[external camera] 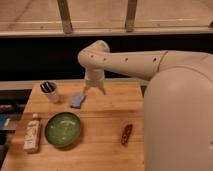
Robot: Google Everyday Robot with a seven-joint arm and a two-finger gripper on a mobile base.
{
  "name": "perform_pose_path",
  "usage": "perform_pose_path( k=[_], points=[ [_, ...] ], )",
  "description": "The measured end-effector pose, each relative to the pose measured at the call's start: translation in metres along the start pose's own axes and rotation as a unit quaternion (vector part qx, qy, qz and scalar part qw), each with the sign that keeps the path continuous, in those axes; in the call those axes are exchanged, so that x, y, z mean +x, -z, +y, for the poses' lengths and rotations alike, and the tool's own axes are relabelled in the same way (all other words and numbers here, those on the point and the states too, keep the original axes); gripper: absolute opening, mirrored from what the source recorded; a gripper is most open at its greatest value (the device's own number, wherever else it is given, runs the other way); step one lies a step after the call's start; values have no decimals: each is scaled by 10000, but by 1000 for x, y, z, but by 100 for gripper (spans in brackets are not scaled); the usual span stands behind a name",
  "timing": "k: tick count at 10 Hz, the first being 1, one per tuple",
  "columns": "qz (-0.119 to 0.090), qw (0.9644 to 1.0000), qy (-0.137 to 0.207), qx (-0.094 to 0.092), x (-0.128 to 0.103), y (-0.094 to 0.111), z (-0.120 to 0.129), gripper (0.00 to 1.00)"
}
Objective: Place the white sponge in the ceramic bowl
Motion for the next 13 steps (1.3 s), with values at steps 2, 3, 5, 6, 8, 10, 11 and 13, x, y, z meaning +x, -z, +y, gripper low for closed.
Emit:
perform_pose_path(
  k=[2, 3, 5, 6, 8, 10, 11, 13],
  points=[
    [4, 9998, 124, -142, -3, 0, 16, 65],
    [-10, 9999, 97, -117, -4, 0, 11, 65],
    [0, 9998, 130, -135, -3, -1, 16, 65],
    [-4, 9999, 134, -107, -2, -1, 14, 65],
    [-20, 9998, 161, -69, -5, -8, 13, 65],
    [1, 9993, 356, -113, -12, -18, 37, 65],
    [32, 9988, 471, -114, -15, -24, 49, 65],
    [84, 9976, 672, -117, -22, -39, 65, 65]
  ],
)
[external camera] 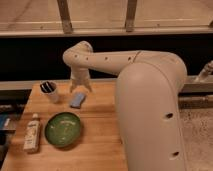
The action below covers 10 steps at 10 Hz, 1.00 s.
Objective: Place the white sponge in the ceramic bowl
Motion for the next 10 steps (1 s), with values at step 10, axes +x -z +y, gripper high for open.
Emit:
perform_pose_path(
  k=[10],
  points=[
    [344, 9969, 109, -695, -14, -68, 18, 65]
  ],
)
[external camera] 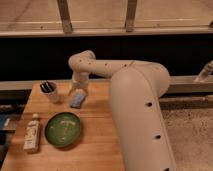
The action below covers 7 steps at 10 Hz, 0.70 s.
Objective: Place the white sponge in the ceramic bowl
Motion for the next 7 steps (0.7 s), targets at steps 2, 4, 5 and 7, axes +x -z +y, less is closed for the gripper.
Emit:
perform_pose_path(
  k=[2, 4, 5, 7],
  points=[
    [135, 9999, 31, 2, -2, -15, 2, 65],
    [280, 9996, 14, -9, -5, -33, 1, 65],
    [317, 9995, -20, -19, -7, -39, -2, 65],
    [411, 9991, -103, -27, -12, -53, -8, 65]
  ],
)
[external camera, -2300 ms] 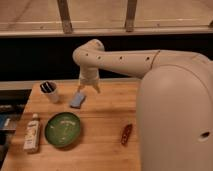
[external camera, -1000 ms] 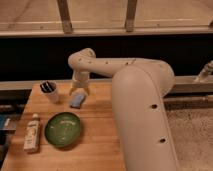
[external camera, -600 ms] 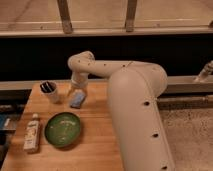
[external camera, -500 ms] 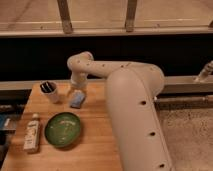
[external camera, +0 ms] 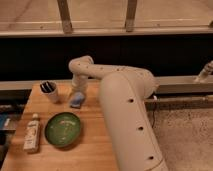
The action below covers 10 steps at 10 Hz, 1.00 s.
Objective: Place the white sponge in the ceramic bowl
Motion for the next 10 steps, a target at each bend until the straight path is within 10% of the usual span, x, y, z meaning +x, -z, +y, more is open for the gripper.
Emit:
perform_pose_path(
  k=[5, 10],
  points=[
    [197, 9998, -23, -41, -6, -23, 0, 61],
    [282, 9994, 157, -131, -1, -32, 1, 12]
  ],
)
